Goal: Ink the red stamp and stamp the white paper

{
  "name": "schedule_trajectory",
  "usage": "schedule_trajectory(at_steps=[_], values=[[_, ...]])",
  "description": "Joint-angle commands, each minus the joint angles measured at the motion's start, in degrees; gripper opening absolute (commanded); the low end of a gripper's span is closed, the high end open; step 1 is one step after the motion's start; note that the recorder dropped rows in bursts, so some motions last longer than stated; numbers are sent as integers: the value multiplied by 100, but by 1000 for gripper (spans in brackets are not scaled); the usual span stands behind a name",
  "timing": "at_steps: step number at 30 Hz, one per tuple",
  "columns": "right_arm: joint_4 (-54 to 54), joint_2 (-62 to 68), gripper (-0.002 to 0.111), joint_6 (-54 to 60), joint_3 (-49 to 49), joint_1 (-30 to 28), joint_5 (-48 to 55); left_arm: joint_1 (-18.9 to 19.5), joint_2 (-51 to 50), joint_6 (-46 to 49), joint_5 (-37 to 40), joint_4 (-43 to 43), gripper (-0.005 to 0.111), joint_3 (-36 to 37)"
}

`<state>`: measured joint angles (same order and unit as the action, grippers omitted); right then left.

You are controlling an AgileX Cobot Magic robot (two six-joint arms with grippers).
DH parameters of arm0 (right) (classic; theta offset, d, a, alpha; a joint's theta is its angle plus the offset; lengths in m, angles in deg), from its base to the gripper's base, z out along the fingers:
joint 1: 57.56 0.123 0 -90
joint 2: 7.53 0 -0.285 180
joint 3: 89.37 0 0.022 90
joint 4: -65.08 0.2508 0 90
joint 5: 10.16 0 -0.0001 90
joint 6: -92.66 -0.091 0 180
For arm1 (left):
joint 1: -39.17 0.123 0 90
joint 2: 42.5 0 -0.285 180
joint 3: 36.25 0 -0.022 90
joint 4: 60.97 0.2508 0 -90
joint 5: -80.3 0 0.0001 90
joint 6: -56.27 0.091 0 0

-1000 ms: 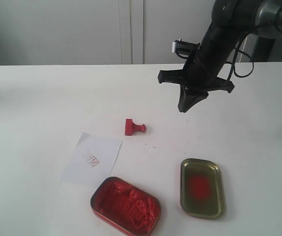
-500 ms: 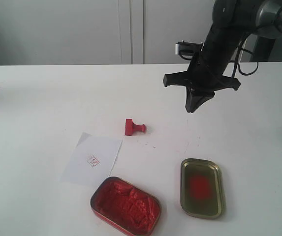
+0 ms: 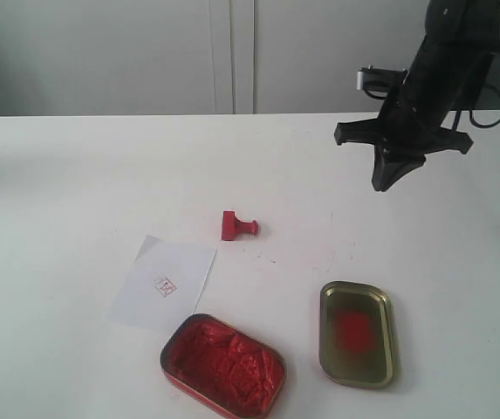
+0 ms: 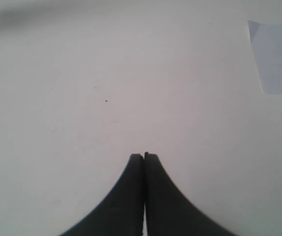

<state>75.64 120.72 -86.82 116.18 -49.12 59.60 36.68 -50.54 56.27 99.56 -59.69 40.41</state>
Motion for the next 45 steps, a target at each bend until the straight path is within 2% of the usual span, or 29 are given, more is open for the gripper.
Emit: schedule_trajectory(at_steps=[1, 6, 18, 22, 26, 33, 41, 45], values=[[-33, -73, 0, 294, -20, -262, 20, -1, 26, 0, 97, 8, 0, 55], [-88, -186, 0, 540, -136, -544, 20, -1, 26, 0, 97, 8, 0, 55], [-164, -754, 0, 680, -1267, -1589, 20, -1, 26, 0, 97, 8, 0, 55], [-273, -1053, 0, 640, -1638, -1759, 20, -1, 26, 0, 97, 8, 0, 55], [-693, -1351, 0, 420, -1980, -1759, -148, -1, 26, 0, 97, 8, 0, 55], [-718, -1864, 0, 420, -2543, -1733, -588, -1, 26, 0, 97, 8, 0, 55], [-900, -2345, 0, 734, -3055, -1227, -932, -1, 26, 0, 97, 8, 0, 55], [-1056, -2501, 0, 711, -3168, -1148, -946, -1, 26, 0, 97, 8, 0, 55]])
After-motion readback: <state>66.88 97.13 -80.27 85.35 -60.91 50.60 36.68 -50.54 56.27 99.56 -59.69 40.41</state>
